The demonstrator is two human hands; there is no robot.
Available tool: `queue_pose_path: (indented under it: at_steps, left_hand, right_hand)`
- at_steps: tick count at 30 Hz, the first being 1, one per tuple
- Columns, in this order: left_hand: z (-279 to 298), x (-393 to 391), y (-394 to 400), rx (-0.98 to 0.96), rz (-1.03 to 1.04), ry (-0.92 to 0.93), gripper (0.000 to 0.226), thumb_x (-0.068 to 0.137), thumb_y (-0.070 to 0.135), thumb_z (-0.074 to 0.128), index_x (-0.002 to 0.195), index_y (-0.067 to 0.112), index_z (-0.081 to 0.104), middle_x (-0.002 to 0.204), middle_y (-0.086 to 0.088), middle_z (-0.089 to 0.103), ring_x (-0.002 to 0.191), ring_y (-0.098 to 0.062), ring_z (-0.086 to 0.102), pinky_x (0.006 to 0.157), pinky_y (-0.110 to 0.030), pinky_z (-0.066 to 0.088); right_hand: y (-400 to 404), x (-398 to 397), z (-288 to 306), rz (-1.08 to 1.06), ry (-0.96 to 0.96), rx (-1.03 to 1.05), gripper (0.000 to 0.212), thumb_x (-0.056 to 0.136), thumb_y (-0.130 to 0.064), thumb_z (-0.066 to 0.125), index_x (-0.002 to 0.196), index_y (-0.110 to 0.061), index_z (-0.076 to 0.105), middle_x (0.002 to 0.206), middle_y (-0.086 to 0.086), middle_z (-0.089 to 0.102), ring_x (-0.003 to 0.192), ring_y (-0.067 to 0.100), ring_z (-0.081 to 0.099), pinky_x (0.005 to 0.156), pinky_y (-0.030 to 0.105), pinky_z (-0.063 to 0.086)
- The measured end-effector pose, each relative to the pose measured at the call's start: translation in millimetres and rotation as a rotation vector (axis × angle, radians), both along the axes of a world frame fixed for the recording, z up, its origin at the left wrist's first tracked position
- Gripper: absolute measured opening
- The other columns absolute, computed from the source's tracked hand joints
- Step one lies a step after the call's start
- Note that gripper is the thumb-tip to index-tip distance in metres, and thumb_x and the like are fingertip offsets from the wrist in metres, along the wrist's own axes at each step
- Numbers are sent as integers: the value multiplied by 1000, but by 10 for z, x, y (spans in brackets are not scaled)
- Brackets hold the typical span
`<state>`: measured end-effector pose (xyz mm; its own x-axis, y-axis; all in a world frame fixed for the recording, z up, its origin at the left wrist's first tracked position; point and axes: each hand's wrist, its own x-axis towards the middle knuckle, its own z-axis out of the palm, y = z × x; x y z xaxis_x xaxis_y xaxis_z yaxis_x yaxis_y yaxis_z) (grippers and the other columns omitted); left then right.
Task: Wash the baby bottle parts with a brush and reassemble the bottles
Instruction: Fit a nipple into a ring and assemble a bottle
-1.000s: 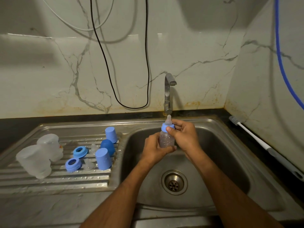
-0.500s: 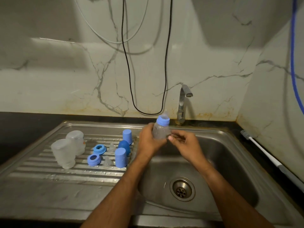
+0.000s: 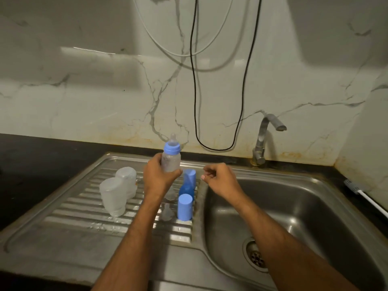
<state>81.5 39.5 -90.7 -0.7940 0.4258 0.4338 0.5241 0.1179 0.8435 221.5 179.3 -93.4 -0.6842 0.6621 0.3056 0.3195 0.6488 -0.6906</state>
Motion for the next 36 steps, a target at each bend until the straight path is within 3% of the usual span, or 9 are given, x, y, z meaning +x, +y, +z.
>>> queue_pose_path:
  at_steps: [3, 8, 14, 17, 22, 27, 30, 33, 36]
  left_hand:
    - [-31, -51, -58, 16, -1, 9, 50, 68, 16, 92, 110, 14, 64, 100, 0, 68, 89, -17, 63, 71, -21, 47]
    - [-9, -89, -65, 11, 6, 24, 48, 68, 17, 91, 107, 16, 63, 94, 4, 65, 84, -13, 60, 63, -11, 40]
    - [-40, -100, -45, 1, 11, 21, 50, 68, 18, 91, 110, 14, 65, 96, 3, 65, 88, -16, 63, 67, -18, 45]
    - [-36, -83, -60, 4, 9, 11, 51, 70, 18, 91, 113, 13, 64, 99, 3, 64, 89, -14, 61, 66, -13, 42]
    - [-4, -41, -72, 10, -5, 10, 50, 69, 18, 91, 110, 18, 63, 98, 4, 65, 90, -15, 61, 68, -18, 45]
    - [67, 195, 48, 6, -41, 47, 48, 66, 20, 92, 104, 15, 65, 94, 1, 68, 87, -19, 65, 75, -36, 57]
    - [165, 457, 177, -8, -102, 59, 48, 68, 20, 91, 107, 17, 63, 98, 2, 67, 89, -16, 63, 77, -31, 55]
    - [193, 769, 347, 8, -151, 49, 47, 68, 18, 91, 104, 23, 61, 97, 5, 66, 87, -12, 62, 76, -26, 53]
    - [73, 1079, 552, -39, -187, 19, 43, 68, 17, 89, 99, 24, 60, 93, 4, 66, 85, -17, 64, 72, -25, 51]
  right_hand:
    - [2, -245, -3, -16, -11, 2, 41, 90, -19, 75, 129, -9, 66, 116, 5, 72, 106, 14, 66, 99, 33, 54]
    - [-16, -520, -44, -40, -33, -19, 50, 87, -26, 79, 131, -6, 65, 117, 8, 71, 106, 17, 66, 88, 25, 51]
    - [-11, -707, -99, -79, -97, -51, 54, 81, -27, 84, 129, -11, 65, 123, 5, 68, 107, 16, 63, 85, 25, 51]
    - [16, -687, -79, -98, -89, -58, 53, 82, -26, 83, 129, -11, 65, 124, 7, 67, 109, 18, 63, 87, 27, 53]
    - [182, -294, 0, -140, 11, -73, 52, 82, -25, 83, 128, -7, 67, 119, 9, 71, 104, 18, 67, 85, 26, 53]
    - [414, 376, 25, -234, 31, -139, 49, 78, -16, 83, 124, -8, 69, 106, 9, 74, 94, 19, 69, 81, 26, 54]
    - [505, 760, 48, -259, 50, -241, 48, 76, 1, 71, 123, -8, 70, 96, 8, 72, 86, 24, 71, 76, 44, 63]
    - [544, 1072, 80, -274, 107, -347, 44, 79, 12, 57, 113, -10, 74, 88, 6, 68, 75, 22, 69, 66, 46, 64]
    - [575, 1330, 86, -286, 125, -423, 33, 76, 14, 67, 101, -5, 77, 96, 16, 72, 78, 25, 71, 71, 48, 64]
